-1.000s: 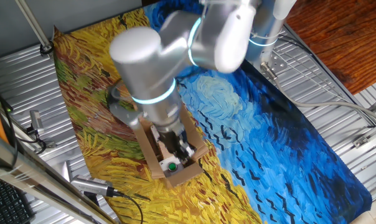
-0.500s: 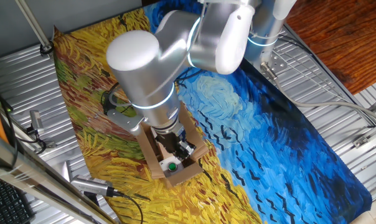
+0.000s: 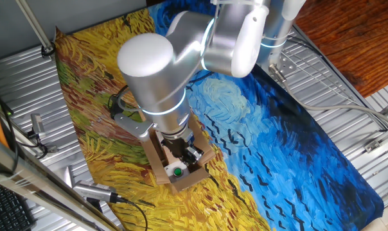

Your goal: Open a box

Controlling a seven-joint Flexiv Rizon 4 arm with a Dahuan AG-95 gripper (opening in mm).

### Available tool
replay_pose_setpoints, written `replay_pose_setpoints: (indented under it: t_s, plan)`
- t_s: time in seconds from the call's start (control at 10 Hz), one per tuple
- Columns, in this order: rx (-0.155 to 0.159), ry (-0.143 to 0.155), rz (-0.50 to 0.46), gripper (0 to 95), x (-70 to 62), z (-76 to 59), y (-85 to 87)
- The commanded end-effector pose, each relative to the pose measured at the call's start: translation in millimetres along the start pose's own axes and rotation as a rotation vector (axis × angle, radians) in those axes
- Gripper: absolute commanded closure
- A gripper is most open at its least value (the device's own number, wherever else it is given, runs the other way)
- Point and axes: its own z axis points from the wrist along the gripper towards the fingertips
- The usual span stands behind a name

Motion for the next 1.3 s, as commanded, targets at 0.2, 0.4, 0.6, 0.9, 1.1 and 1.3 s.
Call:
replay_pose_setpoints:
  t_s: [0.2, 0.4, 0.6, 0.9, 1.1, 1.3]
  plan:
    - [-0.011, 0.003, 0.003, 95.0, 8.1, -10.9, -14.2]
    - [-0.004, 0.011, -0.050, 95.0, 29.3, -35.8, -51.8]
    - [-0.005, 0.022, -0.117, 95.0, 41.0, -55.4, -87.0]
    - [0.025, 0.026, -0.179, 95.0, 53.4, -67.5, -114.4]
    - [0.036, 0.005, -0.172, 95.0, 53.4, -67.5, -114.4]
    - [0.049, -0.027, -0.109, 95.0, 53.4, -67.5, -114.4]
